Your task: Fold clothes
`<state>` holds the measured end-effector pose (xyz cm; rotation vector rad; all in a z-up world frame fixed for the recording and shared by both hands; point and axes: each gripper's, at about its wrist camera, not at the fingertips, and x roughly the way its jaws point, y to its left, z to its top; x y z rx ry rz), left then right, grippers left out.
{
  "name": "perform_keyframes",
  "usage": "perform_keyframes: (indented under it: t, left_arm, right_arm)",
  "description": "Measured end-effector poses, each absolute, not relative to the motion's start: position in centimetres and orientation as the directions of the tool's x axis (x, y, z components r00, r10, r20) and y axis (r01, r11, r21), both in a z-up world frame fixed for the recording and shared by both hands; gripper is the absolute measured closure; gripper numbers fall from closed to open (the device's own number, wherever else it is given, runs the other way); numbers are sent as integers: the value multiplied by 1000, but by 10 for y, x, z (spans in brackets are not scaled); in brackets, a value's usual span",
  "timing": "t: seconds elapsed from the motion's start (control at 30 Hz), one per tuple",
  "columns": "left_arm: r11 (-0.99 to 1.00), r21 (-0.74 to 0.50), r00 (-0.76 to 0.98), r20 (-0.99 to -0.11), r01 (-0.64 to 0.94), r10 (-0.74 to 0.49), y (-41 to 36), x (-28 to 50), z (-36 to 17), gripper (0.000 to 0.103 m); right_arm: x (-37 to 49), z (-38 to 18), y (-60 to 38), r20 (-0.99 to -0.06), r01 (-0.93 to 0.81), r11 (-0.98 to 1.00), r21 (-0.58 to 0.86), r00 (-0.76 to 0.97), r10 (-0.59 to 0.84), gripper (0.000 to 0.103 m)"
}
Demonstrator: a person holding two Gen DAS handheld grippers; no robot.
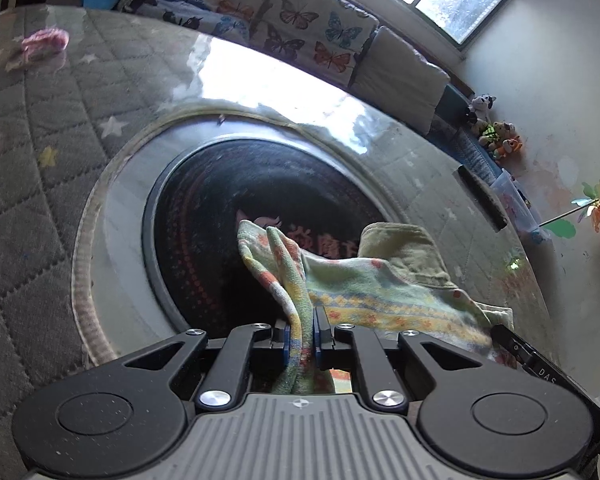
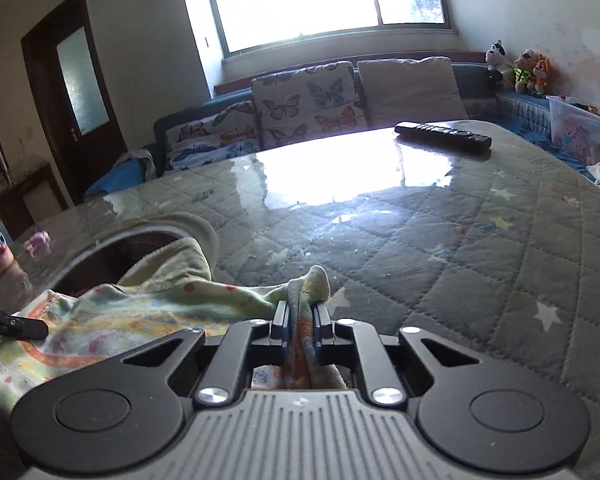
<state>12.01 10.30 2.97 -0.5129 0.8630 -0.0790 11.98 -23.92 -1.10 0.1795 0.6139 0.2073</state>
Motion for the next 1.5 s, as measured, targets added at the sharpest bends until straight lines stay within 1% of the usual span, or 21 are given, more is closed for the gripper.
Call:
perform_keyframes:
  t: [0.23,0.43,0.7,0.83,0.9,1.0,1.07,1.1,1.23,1.4,1.5]
  left_arm:
    - [893,-450,680,-661,-21,-317,68,135,61,94]
    - [890,-446,658,-645,90,-389,3,160,66,94]
    - [875,-423,602,-644,234,-472,-87,194,66,94]
    - [871,-399,580,-651,289,-490,-119,203,63,94]
    - [883,-360,579,-666,303,-470,-131,205,58,94]
    - [901,-304,582,-689,309,-432,-143,208,50,93]
    - [908,-283,587,-694,310,-417,-144,207,47,93]
    - [910,-272,593,-693,312,-410,-145,206,48,92]
    - [910,-257,596,-691,325,-408,-150,211,50,92]
    - [892,-266,572,-691,367,-441,-168,217,49,92]
    - [881,-263,555,-695,394,-456,-180,221,46,92]
  right_arm:
    - [99,23,-262,-475,-113,970,215,856,204,94]
    - [84,44,-311,-435,1,987,158,898,68,94]
    - [72,48,-378,-441,171,980,99,891,-111,94]
    - [69,45,-404,-447,242,966,86,876,-180,94]
    - [68,41,-413,-453,275,958,80,866,-210,94]
    - [72,29,-425,-504,306,948,91,835,-221,92]
    - [74,20,-428,-532,335,940,71,809,-248,85]
    - [72,16,-428,-537,353,934,59,800,-268,84]
    - [81,14,-419,-540,301,951,69,813,-218,84]
    - [99,12,-403,-546,216,973,75,826,-142,84]
    - [117,3,-395,-573,175,981,80,814,-99,84]
